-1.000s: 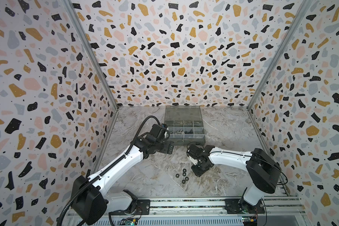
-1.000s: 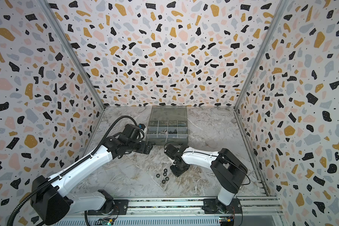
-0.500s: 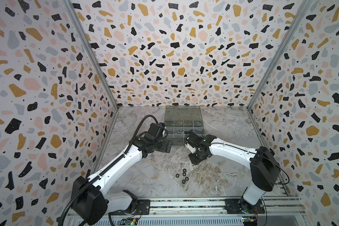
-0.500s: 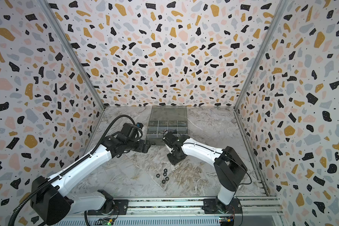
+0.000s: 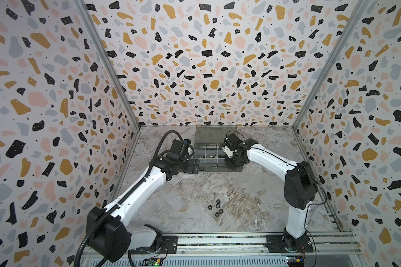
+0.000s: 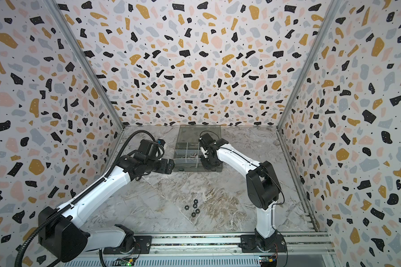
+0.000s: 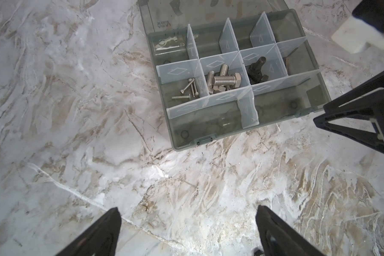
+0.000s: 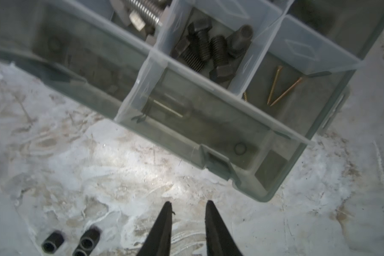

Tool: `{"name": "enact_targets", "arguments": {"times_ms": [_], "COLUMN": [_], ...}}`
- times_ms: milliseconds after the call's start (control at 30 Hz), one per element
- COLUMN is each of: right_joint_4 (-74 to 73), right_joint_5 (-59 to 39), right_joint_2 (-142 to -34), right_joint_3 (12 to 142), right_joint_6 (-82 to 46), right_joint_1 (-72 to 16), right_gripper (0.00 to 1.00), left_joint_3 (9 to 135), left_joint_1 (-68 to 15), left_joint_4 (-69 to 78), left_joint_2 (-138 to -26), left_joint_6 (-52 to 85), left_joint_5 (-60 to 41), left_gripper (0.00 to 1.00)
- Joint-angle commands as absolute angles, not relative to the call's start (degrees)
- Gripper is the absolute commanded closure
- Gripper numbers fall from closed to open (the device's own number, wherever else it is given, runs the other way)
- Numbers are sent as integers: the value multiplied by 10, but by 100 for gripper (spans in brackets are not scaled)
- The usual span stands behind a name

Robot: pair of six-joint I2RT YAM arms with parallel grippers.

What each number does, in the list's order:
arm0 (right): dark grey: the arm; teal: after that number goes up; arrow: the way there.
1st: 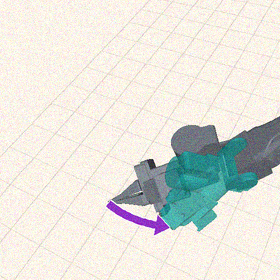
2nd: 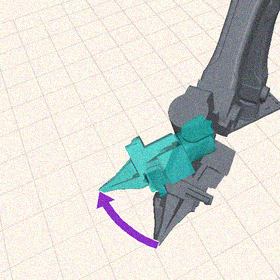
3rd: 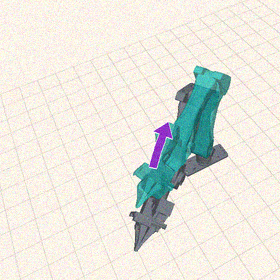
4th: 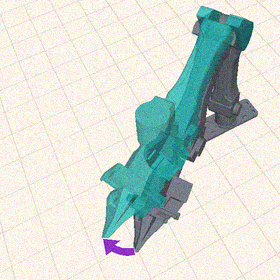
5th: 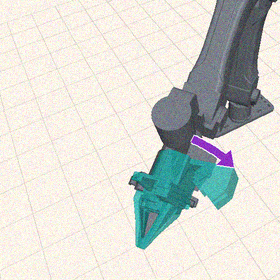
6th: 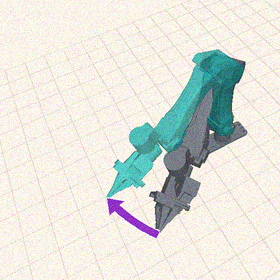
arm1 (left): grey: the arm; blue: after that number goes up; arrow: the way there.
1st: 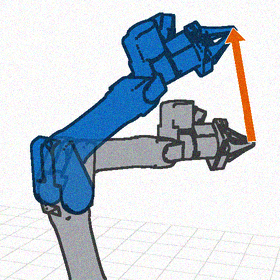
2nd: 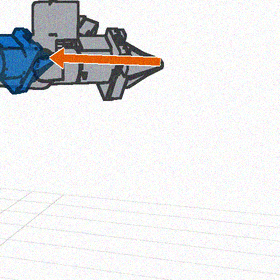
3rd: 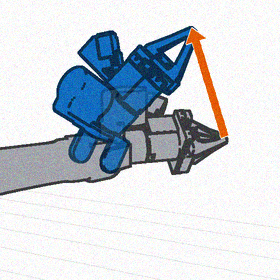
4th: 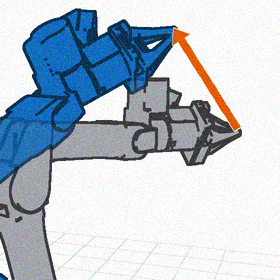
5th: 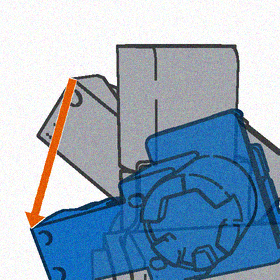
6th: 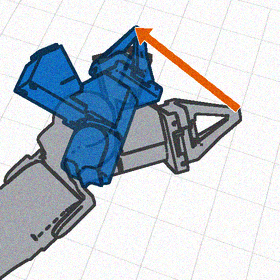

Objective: Sort the screws and nuts into containers
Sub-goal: 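Carry the brass screw to the brass-screw compartment and release it, then move the right gripper back to the pile and grasp a brass screw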

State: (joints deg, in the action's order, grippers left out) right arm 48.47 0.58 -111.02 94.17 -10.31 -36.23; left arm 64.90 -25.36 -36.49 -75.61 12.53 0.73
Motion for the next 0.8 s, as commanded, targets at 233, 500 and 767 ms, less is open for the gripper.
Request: {"name": "enact_targets", "arguments": {"times_ms": [233, 500, 767], "right_joint_4": [541, 568, 555], "right_joint_5": [-1, -45, -93], "right_joint_2": [-1125, -1001, -894], "right_joint_3": [987, 834, 662], "right_joint_6": [-85, -133, -250], "right_joint_1": [-347, -366, -474], "right_gripper": [70, 67, 76], "left_joint_3": [699, 688, 645], "left_joint_1": [-231, -231, -232], "left_joint_4": [-347, -334, -317], "left_joint_2": [-805, -830, -827], "left_joint_6": [103, 117, 141], "left_joint_5": [-23, -49, -86], "left_gripper": [4, 4, 5]}}
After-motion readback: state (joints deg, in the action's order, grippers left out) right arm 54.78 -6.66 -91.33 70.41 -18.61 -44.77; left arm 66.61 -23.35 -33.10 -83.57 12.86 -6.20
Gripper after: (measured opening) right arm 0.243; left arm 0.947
